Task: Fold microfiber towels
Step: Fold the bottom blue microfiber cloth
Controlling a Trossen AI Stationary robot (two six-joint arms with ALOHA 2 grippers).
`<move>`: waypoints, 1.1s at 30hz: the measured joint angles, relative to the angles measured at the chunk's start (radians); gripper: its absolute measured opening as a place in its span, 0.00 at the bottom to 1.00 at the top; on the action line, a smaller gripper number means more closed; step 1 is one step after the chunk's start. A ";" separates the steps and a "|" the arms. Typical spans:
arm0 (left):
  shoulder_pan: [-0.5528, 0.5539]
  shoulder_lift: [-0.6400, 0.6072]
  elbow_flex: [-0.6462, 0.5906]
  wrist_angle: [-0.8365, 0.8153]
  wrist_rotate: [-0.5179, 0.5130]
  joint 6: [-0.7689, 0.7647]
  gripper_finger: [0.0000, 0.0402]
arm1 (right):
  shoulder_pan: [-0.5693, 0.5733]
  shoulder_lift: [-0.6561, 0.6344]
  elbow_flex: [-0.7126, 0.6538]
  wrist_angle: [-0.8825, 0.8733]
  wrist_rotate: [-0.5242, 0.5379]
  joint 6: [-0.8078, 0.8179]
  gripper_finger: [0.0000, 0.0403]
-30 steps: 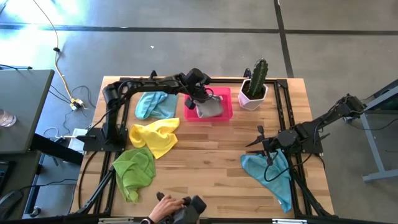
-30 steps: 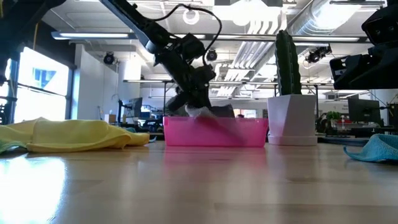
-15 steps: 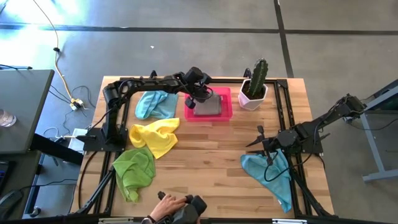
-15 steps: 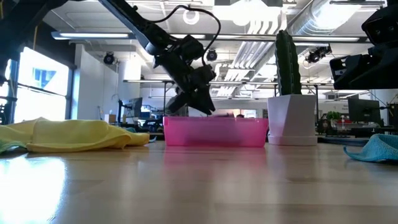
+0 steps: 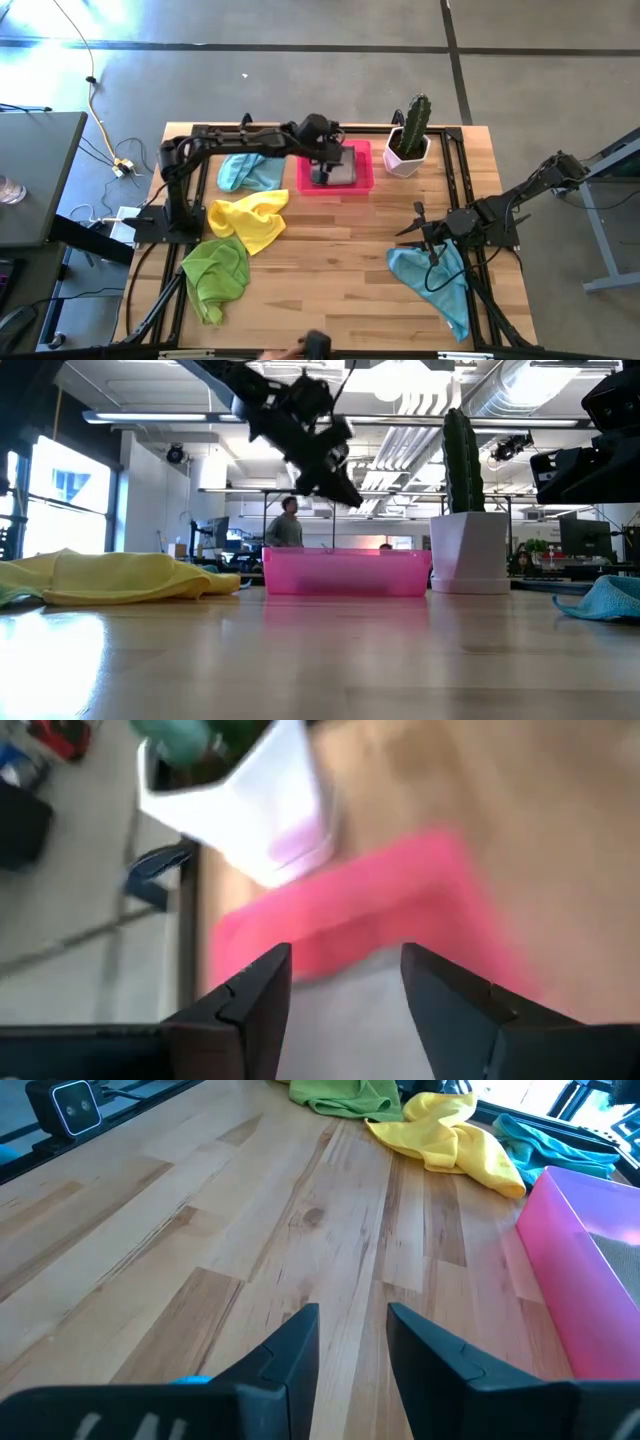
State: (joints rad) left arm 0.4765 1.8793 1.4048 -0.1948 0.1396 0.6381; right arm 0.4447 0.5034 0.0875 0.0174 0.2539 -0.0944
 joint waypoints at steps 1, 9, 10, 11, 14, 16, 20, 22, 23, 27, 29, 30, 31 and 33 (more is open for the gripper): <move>-0.024 -0.009 0.000 -0.007 0.001 -0.072 0.45 | 0.000 0.000 0.000 0.000 0.000 0.000 0.28; -0.268 -0.029 -0.001 -0.112 0.013 -0.337 0.45 | 0.000 0.000 0.000 0.000 0.000 0.000 0.28; -0.299 -0.029 -0.001 -0.118 0.000 -0.360 0.45 | 0.000 0.000 0.000 0.000 0.000 0.000 0.28; -0.329 -0.029 -0.001 -0.123 -0.014 -0.388 0.45 | 0.000 0.000 0.000 0.000 0.000 0.000 0.28; -0.413 -0.029 -0.001 -0.113 -0.078 -0.487 0.45 | 0.000 0.000 0.000 -0.001 0.000 0.000 0.28; -0.464 -0.029 -0.001 -0.114 -0.125 -0.556 0.45 | 0.000 0.000 0.000 -0.001 0.000 0.000 0.28; -0.550 -0.029 -0.001 -0.124 -0.199 -0.644 0.45 | 0.000 0.000 0.000 -0.001 0.000 0.000 0.28; -0.588 -0.029 -0.001 -0.123 -0.224 -0.683 0.45 | 0.000 0.000 0.000 -0.001 0.000 0.000 0.28; -0.605 -0.029 -0.001 -0.121 -0.240 -0.698 0.45 | 0.000 0.000 0.000 -0.001 0.000 0.000 0.28; -0.667 -0.029 -0.001 -0.115 -0.301 -0.742 0.45 | 0.000 0.000 0.000 -0.001 0.000 -0.014 0.28; -0.691 -0.029 -0.001 -0.116 -0.318 -0.759 0.45 | 0.000 0.000 -0.001 0.013 0.000 -0.036 0.28; -0.702 -0.029 -0.001 -0.116 -0.326 -0.773 0.45 | 0.000 0.001 -0.001 0.036 -0.001 -0.001 0.28; -0.711 -0.029 -0.001 -0.115 -0.337 -0.788 0.45 | 0.000 0.001 -0.002 0.071 -0.001 0.064 0.28; -0.727 -0.029 -0.001 -0.115 -0.361 -0.814 0.45 | 0.000 0.000 -0.002 0.154 -0.001 0.233 0.28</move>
State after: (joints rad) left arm -0.2503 1.8503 1.4036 -0.3099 -0.2218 -0.1759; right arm 0.4446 0.5030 0.0860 0.1712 0.2531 0.1389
